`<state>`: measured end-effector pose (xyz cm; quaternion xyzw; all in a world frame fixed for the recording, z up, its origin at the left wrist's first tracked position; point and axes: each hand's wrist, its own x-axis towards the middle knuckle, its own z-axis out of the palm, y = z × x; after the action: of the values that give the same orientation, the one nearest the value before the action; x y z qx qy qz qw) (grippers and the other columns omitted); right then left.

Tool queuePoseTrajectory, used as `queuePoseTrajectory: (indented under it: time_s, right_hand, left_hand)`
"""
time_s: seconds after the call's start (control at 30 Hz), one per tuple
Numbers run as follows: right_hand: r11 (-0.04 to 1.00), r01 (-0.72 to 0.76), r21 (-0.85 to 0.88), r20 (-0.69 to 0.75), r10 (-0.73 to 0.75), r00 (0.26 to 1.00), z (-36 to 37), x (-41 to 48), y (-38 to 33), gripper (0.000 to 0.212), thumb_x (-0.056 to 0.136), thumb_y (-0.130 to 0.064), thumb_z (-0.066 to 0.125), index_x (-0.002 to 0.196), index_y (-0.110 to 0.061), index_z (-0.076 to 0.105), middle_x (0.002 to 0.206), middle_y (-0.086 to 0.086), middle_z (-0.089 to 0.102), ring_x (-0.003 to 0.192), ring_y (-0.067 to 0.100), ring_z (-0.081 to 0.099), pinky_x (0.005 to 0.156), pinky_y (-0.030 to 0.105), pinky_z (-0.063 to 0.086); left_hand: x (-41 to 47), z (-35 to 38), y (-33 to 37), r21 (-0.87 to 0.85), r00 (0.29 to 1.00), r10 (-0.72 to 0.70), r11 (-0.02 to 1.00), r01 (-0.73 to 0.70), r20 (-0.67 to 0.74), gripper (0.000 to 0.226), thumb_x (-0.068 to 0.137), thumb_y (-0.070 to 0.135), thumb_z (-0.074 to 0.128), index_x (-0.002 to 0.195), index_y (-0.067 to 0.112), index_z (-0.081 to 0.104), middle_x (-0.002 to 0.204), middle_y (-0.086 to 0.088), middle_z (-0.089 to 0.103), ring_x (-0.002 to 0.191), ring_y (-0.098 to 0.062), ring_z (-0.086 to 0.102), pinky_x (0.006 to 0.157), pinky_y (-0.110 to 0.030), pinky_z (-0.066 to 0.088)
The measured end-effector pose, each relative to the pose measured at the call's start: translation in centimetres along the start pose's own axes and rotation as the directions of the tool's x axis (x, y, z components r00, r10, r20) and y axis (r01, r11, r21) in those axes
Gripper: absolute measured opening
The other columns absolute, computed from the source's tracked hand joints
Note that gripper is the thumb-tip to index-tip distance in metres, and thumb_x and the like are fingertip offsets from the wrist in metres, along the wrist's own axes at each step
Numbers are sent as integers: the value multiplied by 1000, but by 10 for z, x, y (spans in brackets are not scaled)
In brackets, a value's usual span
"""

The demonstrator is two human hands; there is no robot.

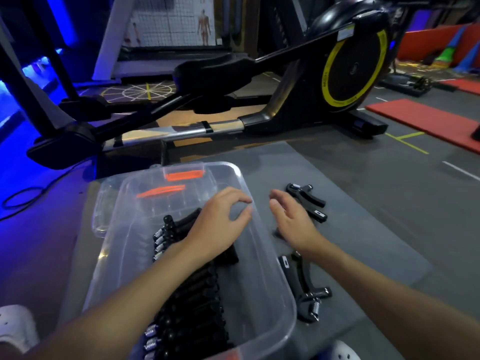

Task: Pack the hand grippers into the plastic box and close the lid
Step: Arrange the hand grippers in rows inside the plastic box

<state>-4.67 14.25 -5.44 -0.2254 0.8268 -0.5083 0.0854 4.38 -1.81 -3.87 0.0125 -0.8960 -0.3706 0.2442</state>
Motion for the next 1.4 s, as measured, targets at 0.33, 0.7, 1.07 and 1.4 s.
queuePoseTrajectory:
  time_s: [0.33,0.7,1.07,1.4]
  right_hand:
    - [887,-416,-200,-72,410,909,-58,-75,115,49,85,-29,73,125,-7,56,105,9,62,97,23,59,89,34,48]
    - [744,-376,-552,4,453,892,-13,-101,143,70,65,-78,63,112,-26,59,121,1,48,122,27,37,100,42,35]
    - [712,-498,-495,-212,457,864,12,-83,148,78,60,-69,71,118,-20,52,123,1,49,122,25,38,97,43,32]
    - [829,-364,-426,-232,289,929,-27,-75,121,46,62,-55,73,94,-27,59,100,-9,47,110,20,41,83,35,29]
  left_hand:
    - [-24,53,43,321,981,-35,947,-28,190,58,80,58,34,118,26,63,129,7,52,129,-13,42,110,-28,16]
    - [-27,62,32,196,980,-32,981,-8,199,68,79,57,27,118,15,63,125,5,53,138,-11,30,110,-23,22]
    - [-28,63,30,177,982,-37,984,4,183,52,86,44,37,121,14,61,127,5,53,140,-9,27,109,-19,16]
    - [-25,52,36,194,975,-65,981,23,210,43,88,46,43,121,24,59,126,10,55,136,-9,35,116,-43,26]
